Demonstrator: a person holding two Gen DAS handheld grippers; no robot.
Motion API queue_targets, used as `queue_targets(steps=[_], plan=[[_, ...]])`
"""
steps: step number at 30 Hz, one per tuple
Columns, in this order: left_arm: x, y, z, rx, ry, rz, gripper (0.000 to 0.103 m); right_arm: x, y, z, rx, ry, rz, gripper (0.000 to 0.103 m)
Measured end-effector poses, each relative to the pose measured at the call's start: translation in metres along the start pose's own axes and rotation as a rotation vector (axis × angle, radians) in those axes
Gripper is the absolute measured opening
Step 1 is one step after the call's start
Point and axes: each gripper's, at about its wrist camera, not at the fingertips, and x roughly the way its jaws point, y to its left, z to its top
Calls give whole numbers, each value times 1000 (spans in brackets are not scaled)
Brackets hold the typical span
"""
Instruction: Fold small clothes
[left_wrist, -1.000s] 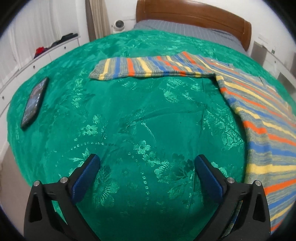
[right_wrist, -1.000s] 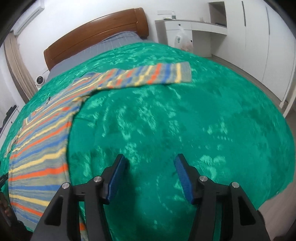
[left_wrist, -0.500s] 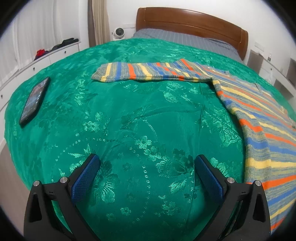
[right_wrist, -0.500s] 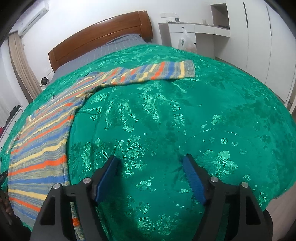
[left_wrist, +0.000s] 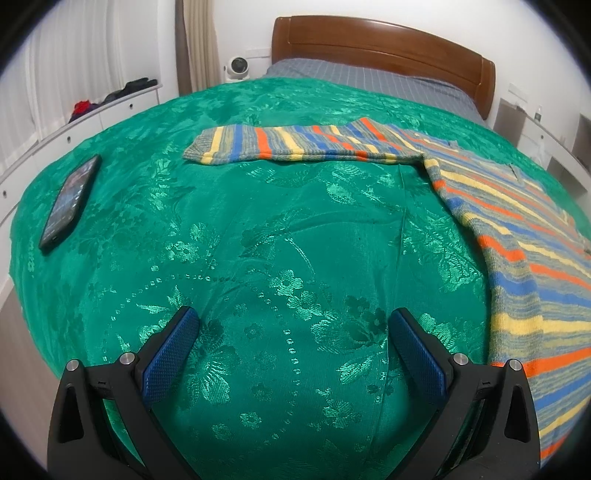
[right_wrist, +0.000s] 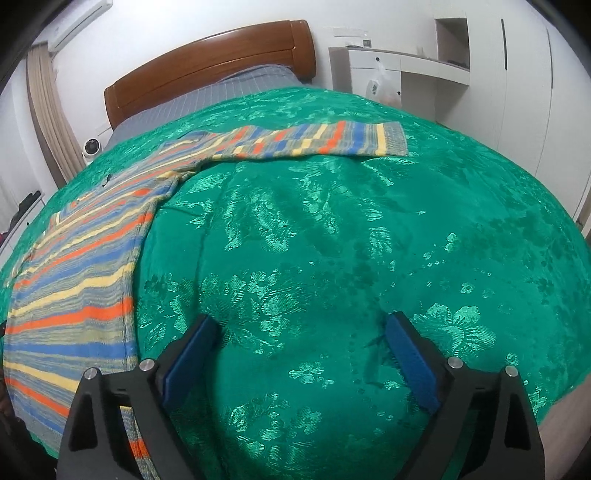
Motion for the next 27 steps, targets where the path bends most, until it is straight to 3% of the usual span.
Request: queue_targets(steps=[27], plan=[[1, -3, 0, 26, 6, 20, 103, 5, 5, -1, -27, 0, -15, 99]])
